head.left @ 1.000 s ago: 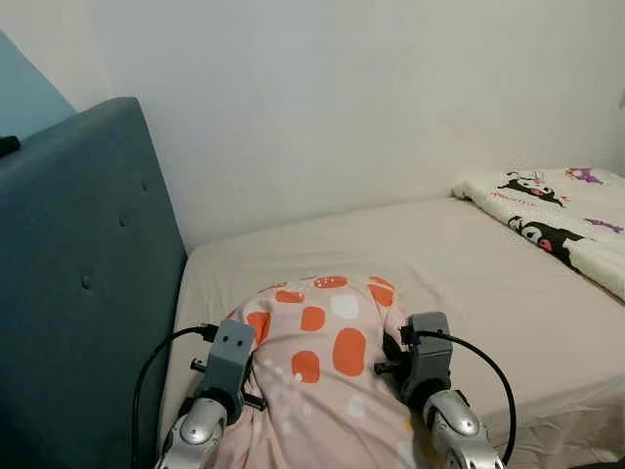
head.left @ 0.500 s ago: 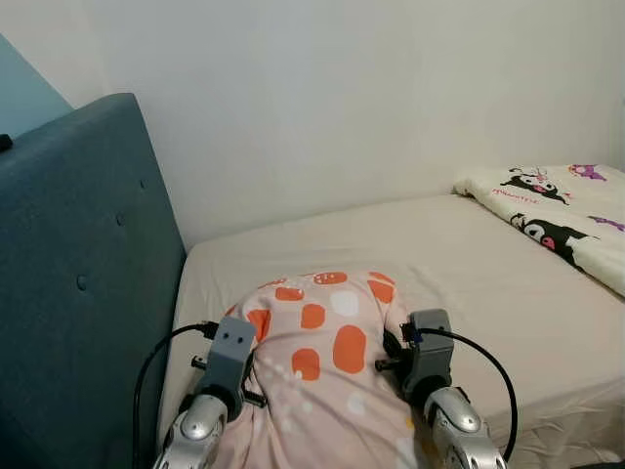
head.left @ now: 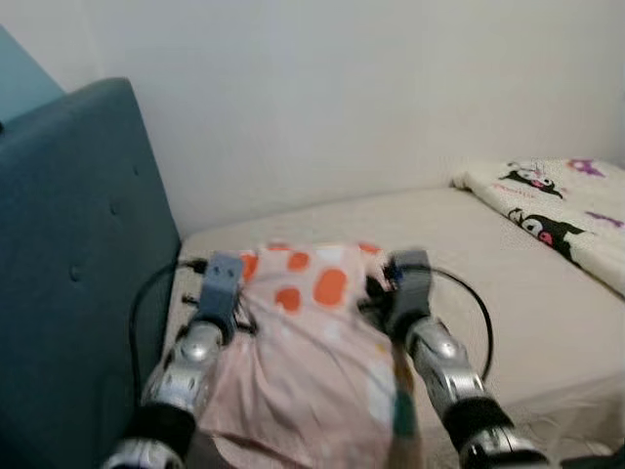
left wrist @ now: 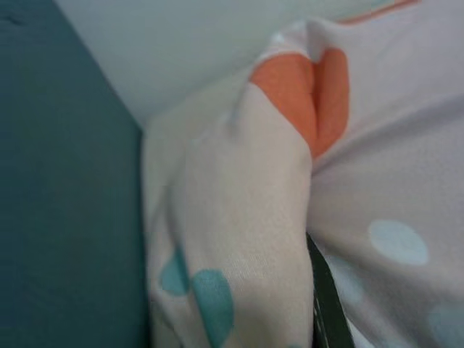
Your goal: Clean up the room
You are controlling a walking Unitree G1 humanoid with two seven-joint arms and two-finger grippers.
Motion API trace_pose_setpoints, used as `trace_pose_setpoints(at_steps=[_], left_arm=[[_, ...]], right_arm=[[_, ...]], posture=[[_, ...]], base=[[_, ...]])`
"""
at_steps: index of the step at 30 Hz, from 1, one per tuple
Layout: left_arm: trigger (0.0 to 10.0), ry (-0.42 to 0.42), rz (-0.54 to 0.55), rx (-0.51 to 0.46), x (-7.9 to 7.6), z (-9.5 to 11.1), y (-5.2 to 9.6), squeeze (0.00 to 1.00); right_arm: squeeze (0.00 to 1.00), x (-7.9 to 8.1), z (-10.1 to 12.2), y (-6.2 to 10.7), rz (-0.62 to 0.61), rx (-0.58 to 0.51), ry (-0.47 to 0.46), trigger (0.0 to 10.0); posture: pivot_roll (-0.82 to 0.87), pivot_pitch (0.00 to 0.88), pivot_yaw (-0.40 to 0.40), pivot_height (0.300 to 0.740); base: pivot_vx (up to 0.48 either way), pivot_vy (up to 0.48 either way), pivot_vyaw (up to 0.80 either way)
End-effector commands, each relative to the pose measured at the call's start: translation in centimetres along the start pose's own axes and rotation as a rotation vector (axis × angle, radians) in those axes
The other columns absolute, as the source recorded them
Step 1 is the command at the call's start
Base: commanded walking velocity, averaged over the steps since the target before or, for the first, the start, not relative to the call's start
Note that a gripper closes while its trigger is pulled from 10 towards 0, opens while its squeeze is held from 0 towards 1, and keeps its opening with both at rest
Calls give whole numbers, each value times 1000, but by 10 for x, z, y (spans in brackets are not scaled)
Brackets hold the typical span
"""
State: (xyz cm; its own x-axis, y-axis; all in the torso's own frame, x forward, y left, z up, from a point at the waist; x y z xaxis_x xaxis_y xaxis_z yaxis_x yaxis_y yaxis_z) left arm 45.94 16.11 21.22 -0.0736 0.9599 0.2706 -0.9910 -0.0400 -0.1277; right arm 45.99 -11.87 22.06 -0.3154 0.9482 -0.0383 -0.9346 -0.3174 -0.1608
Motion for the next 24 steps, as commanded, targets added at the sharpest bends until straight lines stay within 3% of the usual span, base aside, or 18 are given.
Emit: trace_pose_setpoints(at_steps=[1,3,6,7,8,9,13,16,19,22,24], left_arm=[[10000,-32,91,16,23,-6,-1,0],[10000,-39,114,11,29,-3,-3,0],[10000,-49,226,-31,63,15,-9,0],[10000,-49,226,-31,63,15,-9,0],[10000,-54,283,-51,77,22,-9,0],[10000,-54,283,-51,77,22,-9,0],[10000,-76,484,-103,124,43,-5,0],[10000,-90,518,-130,133,54,-6,0],[10000,-96,570,-194,147,82,-6,0],[10000,-113,602,-200,153,87,-5,0],[10000,-174,606,-147,153,71,-4,0]], right_arm=[[0,7,-1,-2,30,0,21,10000],[0,11,4,-5,45,-9,37,10000],[0,29,32,-20,93,-68,76,10000],[0,29,32,-20,93,-68,76,10000],[0,33,43,-24,103,-91,83,10000],[0,33,43,-24,103,-91,83,10000],[0,44,80,-35,127,-177,103,10000],[0,46,94,-38,136,-202,113,10000],[0,50,122,-43,142,-246,109,10000],[0,54,126,-44,149,-252,106,10000],[0,67,107,-45,191,-202,110,10000]], posture=[[-34,214,41,586],[-32,221,38,586],[-32,230,31,586],[-32,230,31,586],[-32,230,30,586],[-32,230,30,586],[-30,217,22,586],[-30,206,17,586],[-32,196,13,586],[-34,195,15,586],[-35,197,16,586]], base=[[0,0,0],[0,0,0],[0,0,0],[0,0,0],[0,0,0],[0,0,0],[0,0,0],[0,0,0],[0,0,0],[0,0,0],[0,0,0]])
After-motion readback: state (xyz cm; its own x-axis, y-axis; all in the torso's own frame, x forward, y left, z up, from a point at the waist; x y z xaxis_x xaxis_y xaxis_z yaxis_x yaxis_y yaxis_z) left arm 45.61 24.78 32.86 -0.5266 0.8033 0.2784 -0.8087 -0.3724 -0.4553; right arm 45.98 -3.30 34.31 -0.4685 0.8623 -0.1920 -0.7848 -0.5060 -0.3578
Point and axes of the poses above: a point about 5 cm out from each wrist's last joint towards the gripper, its own y axis pointing back from the gripper into the wrist, its own z axis along the axis of the wrist's last joint, x = y × z, the point moved 6 cm from there along -y, pointing out of the wrist towards the gripper, and after that the axes turned 3 degrees about -y, right-handed, at the moved point
